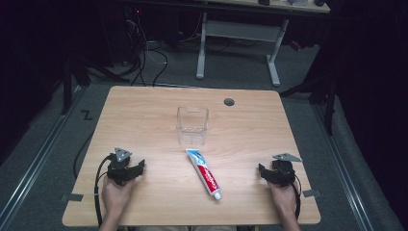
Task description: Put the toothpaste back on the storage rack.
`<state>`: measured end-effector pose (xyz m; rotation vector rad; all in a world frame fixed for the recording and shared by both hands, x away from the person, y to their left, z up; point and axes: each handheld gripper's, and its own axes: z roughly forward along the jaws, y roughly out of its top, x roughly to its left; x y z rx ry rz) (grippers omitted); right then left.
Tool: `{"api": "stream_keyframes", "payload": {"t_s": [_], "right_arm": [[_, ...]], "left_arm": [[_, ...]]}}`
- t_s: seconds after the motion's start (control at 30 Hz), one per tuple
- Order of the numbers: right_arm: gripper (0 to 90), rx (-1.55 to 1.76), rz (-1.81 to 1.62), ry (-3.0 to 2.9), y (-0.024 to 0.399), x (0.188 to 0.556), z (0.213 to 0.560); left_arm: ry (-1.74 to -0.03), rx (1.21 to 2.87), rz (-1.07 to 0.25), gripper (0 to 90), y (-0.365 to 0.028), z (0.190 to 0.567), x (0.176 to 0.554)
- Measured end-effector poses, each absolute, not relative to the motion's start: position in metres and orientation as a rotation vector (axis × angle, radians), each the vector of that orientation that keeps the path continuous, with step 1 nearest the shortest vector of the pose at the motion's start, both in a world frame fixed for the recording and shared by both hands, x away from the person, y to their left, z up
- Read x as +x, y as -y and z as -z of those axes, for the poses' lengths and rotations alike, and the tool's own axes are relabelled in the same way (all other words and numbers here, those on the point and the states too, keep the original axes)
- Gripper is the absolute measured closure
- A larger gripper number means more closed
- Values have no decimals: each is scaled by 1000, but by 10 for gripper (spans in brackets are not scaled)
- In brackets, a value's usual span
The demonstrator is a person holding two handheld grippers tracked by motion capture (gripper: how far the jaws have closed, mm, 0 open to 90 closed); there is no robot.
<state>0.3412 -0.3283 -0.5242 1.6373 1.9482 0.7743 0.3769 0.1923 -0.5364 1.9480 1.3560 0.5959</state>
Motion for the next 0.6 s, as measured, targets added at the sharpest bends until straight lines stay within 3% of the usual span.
{"api": "stream_keyframes", "payload": {"t_s": [0.6], "right_arm": [[463, 1592, -929, -1995, 318, 333, 509]], "left_arm": [[-1355, 1950, -590, 360, -193, 536, 377]]}}
